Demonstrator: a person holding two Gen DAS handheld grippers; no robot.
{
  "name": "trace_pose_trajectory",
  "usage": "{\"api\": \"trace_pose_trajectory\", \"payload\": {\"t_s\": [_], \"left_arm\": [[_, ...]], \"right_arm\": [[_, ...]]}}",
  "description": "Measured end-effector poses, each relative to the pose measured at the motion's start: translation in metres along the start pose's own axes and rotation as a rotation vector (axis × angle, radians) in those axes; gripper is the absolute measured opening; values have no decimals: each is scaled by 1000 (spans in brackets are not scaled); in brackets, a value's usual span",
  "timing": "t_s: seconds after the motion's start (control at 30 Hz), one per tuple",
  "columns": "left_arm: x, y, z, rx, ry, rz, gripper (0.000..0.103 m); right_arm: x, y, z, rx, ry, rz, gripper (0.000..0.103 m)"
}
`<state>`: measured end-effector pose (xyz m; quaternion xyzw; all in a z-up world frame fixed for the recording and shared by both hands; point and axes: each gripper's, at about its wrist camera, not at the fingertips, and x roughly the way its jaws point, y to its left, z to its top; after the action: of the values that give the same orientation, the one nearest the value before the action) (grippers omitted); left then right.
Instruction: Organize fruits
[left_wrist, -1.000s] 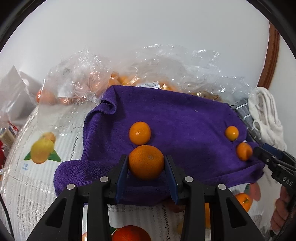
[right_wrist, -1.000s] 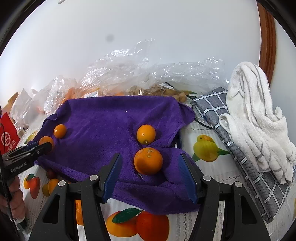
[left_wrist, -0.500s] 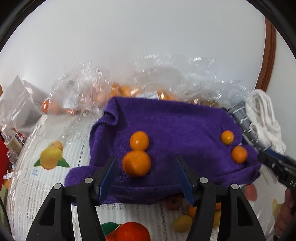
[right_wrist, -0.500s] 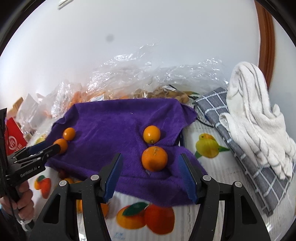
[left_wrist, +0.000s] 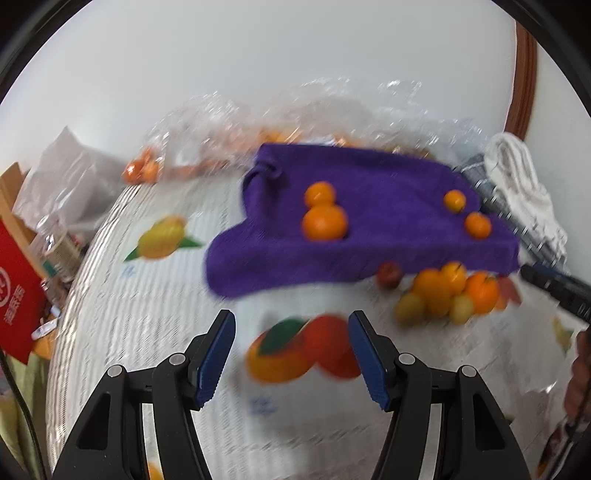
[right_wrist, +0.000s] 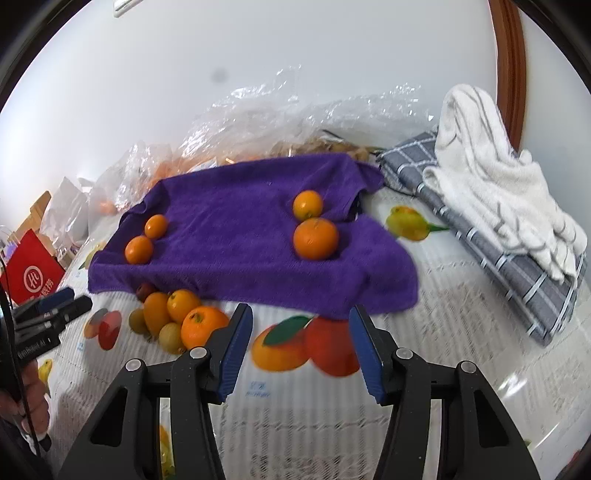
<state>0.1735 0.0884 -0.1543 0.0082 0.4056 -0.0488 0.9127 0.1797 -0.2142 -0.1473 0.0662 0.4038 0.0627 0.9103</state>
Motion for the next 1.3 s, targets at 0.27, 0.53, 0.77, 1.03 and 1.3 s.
{"api": "trace_pose_trajectory", "payload": {"t_s": [0.27, 0.53, 0.77, 1.03, 1.3], "left_arm": [[-2, 13, -20, 45, 27, 50, 61], [8, 13, -31, 67, 62, 69, 63], [11, 22, -31, 14, 92, 35, 66], [11, 23, -32, 5, 94, 44, 71], [11, 23, -35, -1, 85, 54, 80]], "right_arm": [[-1, 31, -8, -54, 3, 17, 55], [10, 40, -16, -44, 60, -3, 55], [19, 48, -16, -52, 79, -32, 57], [25, 53, -14, -55, 85, -7, 60], [36, 72, -18, -99, 104, 16, 39]]}}
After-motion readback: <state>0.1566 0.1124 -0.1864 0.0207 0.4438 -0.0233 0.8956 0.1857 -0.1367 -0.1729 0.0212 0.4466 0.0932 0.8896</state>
